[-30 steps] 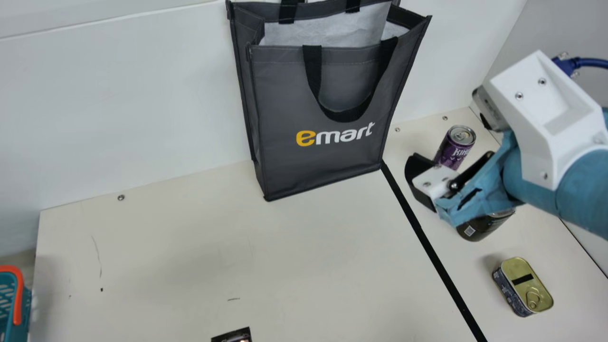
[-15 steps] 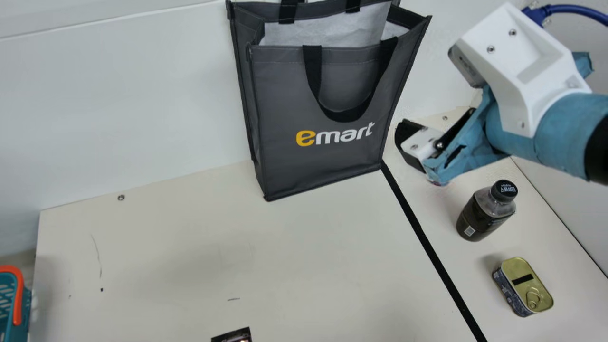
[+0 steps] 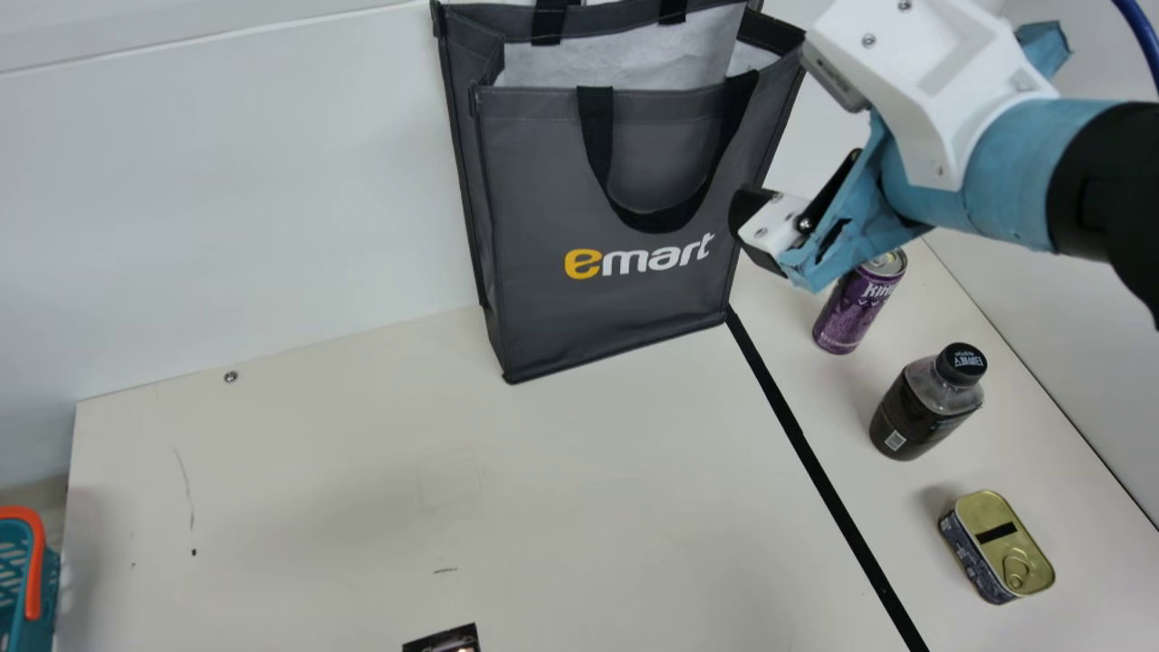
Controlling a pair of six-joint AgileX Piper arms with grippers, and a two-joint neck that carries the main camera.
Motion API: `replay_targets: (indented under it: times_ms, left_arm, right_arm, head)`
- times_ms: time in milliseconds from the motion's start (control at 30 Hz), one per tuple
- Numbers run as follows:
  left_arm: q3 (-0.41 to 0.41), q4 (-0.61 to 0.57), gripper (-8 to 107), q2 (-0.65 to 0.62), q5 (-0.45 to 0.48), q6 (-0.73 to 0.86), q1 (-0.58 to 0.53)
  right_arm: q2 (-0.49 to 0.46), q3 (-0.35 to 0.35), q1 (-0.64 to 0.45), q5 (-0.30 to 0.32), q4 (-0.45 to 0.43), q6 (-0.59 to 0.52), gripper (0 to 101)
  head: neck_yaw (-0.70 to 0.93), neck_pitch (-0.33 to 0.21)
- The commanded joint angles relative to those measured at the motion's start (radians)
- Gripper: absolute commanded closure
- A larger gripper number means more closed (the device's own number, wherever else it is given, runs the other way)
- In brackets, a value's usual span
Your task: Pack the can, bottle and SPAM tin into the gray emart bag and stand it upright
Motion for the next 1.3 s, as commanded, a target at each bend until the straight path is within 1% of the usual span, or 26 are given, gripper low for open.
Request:
replay_targets:
  times_ms: [0, 633, 1267]
  left_arm:
    - [0.0, 0.0, 9, 0.0, 0.0, 0.0, 0.0]
    - [0.0, 0.0, 9, 0.0, 0.0, 0.0, 0.0]
    - [0.0, 0.0, 9, 0.0, 0.0, 0.0, 0.0]
  right_arm:
    - [0.014, -0.016, 0.001, 0.0, 0.004, -0.014, 6]
    - [0.183, -0.159, 0.01, 0.0, 0.031, -0.14, 6]
    - [0.352, -0.312, 0.062, 0.0, -0.007, -0.3, 6]
  head:
    - [-0.001, -0.024]
    - [-0.001, -0.024]
    - [-0.001, -0.024]
